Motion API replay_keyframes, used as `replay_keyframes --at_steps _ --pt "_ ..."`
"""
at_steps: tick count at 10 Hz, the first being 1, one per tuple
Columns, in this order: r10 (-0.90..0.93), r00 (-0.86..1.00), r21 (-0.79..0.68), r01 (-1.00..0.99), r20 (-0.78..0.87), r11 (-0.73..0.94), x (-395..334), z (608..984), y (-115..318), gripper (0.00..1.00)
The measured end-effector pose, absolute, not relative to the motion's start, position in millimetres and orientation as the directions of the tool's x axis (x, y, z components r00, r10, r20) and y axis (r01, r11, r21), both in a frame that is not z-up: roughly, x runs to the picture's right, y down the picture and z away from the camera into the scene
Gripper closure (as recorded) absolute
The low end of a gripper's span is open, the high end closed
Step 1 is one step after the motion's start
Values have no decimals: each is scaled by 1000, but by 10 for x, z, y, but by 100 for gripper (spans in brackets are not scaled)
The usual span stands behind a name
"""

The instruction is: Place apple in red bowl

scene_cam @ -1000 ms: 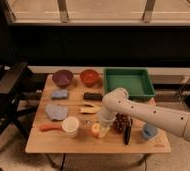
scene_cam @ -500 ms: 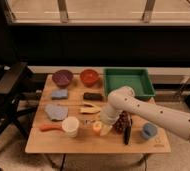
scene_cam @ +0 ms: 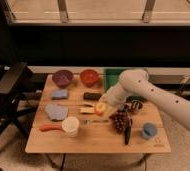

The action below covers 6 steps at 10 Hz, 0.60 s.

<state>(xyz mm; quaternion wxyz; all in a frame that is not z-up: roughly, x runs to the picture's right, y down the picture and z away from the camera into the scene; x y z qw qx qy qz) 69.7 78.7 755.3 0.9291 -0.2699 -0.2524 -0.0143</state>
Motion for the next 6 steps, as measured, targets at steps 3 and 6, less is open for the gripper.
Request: replay_keyframes --at_steps 3,6 --pt "116 867 -478 151 485 865 717 7497 578 100" --pt "66 868 -459 195 493 867 739 7486 519 100"
